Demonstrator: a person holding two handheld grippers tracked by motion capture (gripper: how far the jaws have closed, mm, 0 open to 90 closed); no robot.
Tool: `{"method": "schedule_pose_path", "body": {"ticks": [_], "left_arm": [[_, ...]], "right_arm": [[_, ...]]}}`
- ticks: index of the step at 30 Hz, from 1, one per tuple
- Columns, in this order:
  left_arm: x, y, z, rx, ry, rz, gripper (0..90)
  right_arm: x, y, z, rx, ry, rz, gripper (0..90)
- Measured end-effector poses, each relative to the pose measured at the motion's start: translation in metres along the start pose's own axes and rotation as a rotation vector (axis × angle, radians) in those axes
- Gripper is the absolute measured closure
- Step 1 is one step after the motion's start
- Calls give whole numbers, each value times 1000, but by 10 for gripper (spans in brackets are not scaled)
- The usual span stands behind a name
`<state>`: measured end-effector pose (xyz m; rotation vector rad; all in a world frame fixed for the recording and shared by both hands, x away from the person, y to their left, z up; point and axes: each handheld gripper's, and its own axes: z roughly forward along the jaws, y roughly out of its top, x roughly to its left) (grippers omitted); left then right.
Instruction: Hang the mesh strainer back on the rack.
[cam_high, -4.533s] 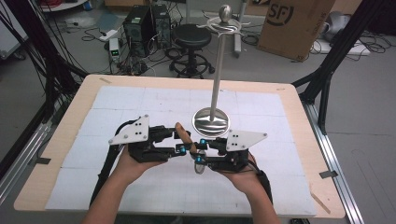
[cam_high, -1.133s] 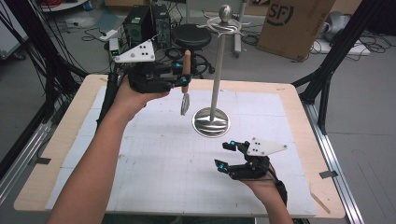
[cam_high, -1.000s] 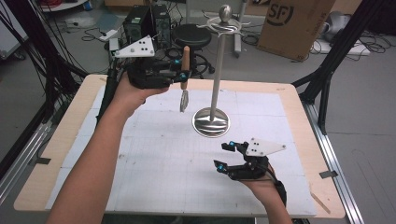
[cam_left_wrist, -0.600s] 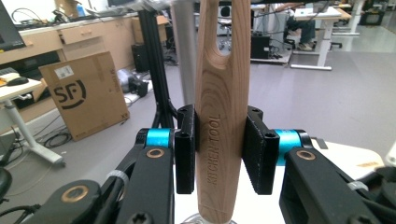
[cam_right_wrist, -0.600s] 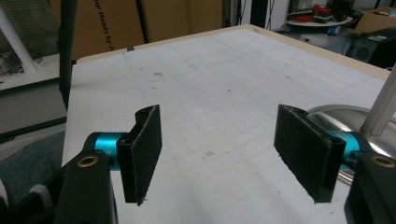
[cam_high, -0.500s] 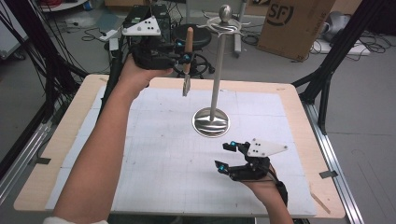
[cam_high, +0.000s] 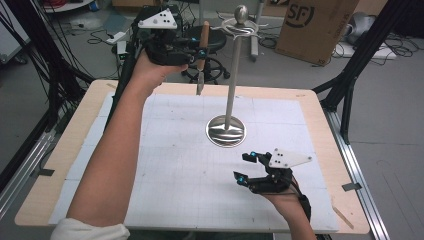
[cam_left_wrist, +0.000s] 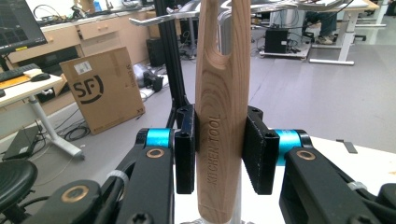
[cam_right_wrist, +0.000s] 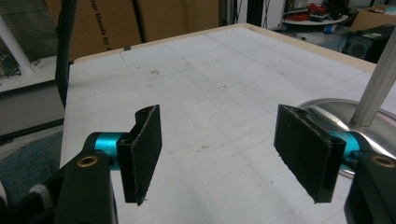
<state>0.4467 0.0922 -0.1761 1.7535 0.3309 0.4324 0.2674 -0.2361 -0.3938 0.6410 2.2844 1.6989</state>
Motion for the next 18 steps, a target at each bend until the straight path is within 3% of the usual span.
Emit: {"method": "schedule_pose_path", "body": {"ticks": [18], "left_arm": [[0, 6, 7, 28, 27, 7, 687]], "right_arm": [[0, 1, 0, -13, 0, -1, 309]]}}
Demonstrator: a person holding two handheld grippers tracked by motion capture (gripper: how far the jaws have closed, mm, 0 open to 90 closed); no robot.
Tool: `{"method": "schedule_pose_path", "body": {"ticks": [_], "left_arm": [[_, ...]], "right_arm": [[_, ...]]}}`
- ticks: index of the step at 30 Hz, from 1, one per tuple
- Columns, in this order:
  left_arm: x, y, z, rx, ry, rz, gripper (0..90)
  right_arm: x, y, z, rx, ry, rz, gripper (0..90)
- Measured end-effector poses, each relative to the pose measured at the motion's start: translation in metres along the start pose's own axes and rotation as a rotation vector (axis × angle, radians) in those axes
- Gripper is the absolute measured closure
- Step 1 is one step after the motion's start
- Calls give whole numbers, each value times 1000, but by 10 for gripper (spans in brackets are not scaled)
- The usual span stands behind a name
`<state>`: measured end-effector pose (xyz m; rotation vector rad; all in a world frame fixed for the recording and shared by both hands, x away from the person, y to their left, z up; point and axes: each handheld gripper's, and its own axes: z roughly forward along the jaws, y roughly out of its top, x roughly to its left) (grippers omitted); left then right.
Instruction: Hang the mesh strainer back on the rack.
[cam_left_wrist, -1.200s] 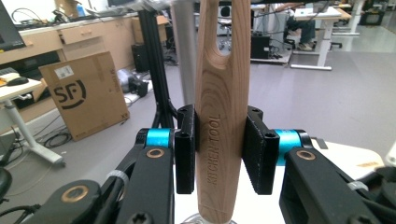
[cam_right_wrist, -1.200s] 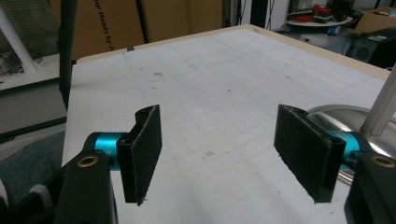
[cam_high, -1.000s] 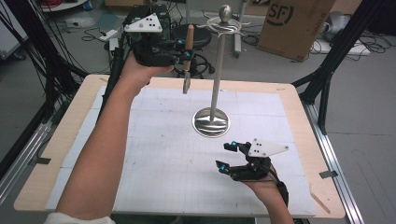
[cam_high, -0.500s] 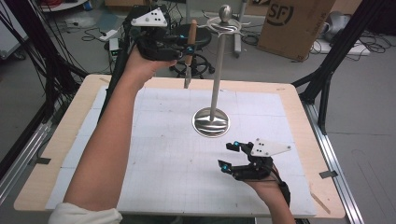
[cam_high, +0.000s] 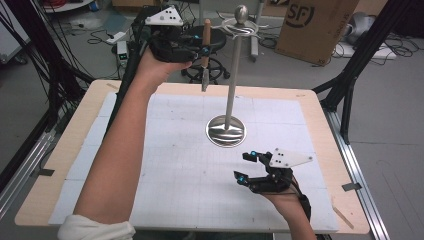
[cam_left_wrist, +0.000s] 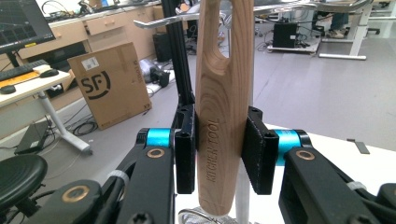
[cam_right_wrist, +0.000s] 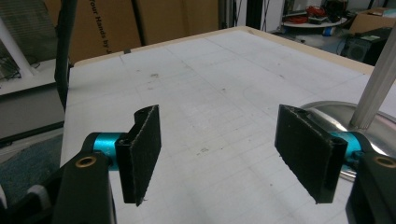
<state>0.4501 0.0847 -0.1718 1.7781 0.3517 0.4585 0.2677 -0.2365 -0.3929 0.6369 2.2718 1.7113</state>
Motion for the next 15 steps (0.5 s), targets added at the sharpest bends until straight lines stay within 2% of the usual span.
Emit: {"method": "schedule_pose_path", "body": {"ticks": [7, 15], "left_arm": [[0, 0, 1, -10, 8, -15, 687], [1, -2, 6, 11, 17, -20, 689]], "right_arm": [[2, 0, 2, 7, 7, 1, 309], [2, 0, 2, 6, 6, -1, 309]]}}
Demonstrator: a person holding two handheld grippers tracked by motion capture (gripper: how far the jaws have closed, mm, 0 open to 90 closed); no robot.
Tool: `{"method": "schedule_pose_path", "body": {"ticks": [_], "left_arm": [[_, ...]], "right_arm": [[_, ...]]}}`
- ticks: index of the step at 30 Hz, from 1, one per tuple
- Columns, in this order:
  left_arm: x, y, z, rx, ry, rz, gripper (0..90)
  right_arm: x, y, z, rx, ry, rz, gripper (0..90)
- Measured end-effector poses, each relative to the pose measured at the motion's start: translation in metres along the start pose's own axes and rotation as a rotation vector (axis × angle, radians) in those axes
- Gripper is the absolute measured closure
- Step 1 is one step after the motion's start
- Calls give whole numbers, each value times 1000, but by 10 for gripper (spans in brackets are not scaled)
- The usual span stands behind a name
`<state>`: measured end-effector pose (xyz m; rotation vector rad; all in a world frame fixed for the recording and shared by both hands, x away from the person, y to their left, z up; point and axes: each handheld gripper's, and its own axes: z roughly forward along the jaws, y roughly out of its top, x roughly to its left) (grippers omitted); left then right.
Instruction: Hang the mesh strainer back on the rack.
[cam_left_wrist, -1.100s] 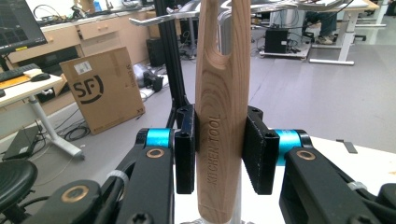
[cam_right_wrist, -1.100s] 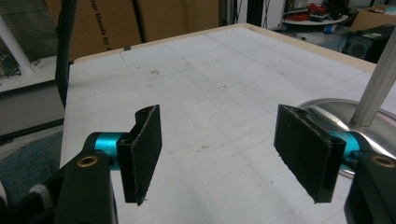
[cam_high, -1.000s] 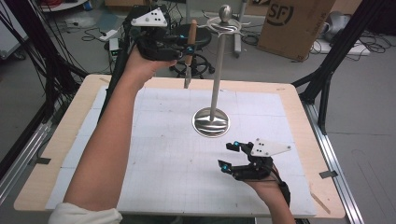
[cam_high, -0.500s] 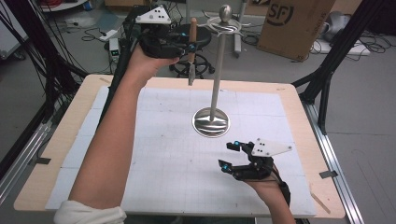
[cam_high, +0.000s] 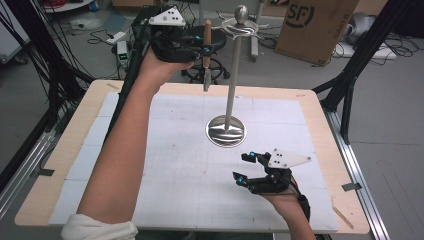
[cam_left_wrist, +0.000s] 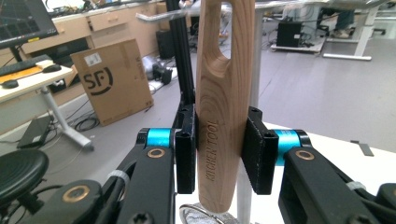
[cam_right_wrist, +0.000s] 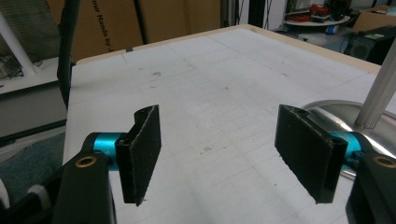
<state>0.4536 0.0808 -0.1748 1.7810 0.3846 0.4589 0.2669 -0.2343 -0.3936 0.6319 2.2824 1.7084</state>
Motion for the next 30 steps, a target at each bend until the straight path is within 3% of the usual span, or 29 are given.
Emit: {"method": "schedule_pose_path", "body": {"ticks": [27, 30], "left_arm": [[-8, 5, 19, 44, 22, 10, 685], [-10, 4, 19, 42, 22, 3, 590]], "right_arm": [[0, 0, 1, 1, 8, 1, 309], [0, -1, 1, 3, 10, 0, 309]]}}
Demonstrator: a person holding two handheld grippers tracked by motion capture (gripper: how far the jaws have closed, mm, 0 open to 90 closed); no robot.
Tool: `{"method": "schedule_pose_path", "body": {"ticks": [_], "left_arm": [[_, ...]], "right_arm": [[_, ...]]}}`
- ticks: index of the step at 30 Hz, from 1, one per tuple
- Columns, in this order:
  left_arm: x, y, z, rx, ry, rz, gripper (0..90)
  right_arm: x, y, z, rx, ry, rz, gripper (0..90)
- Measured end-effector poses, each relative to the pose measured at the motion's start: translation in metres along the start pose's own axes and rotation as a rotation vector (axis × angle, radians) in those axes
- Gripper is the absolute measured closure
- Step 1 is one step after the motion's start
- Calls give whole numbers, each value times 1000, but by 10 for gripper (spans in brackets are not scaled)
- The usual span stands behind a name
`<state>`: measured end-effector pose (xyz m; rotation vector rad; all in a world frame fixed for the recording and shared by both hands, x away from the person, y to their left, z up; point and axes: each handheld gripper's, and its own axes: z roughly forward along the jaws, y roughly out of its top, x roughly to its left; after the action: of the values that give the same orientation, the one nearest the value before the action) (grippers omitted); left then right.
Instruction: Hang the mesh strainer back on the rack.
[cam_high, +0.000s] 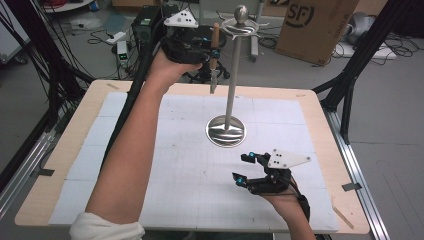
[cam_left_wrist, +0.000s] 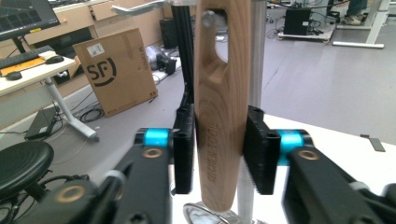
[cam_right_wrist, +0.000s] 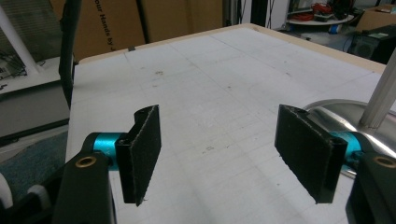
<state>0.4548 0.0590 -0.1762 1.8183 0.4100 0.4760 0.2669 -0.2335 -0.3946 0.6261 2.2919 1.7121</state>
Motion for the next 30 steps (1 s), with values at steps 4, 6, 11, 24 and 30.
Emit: {"method": "schedule_pose_path", "body": {"ticks": [4, 6, 11, 24, 30], "left_arm": [[-2, -3, -1, 16, -11, 9, 531], [-2, -6, -2, 18, -14, -1, 519], [-2, -13, -5, 63, -19, -6, 432], [-12, -52, -44, 23, 1, -35, 309], [-14, -70, -61, 17, 15, -53, 280]], "right_arm": [[0, -1, 1, 5, 1, 2, 309], [0, -1, 1, 6, 5, 0, 309], [0, -1, 0, 3, 1, 1, 309], [0, -1, 2, 20, -4, -1, 309], [-2, -3, 3, 29, -9, 9, 309]]}}
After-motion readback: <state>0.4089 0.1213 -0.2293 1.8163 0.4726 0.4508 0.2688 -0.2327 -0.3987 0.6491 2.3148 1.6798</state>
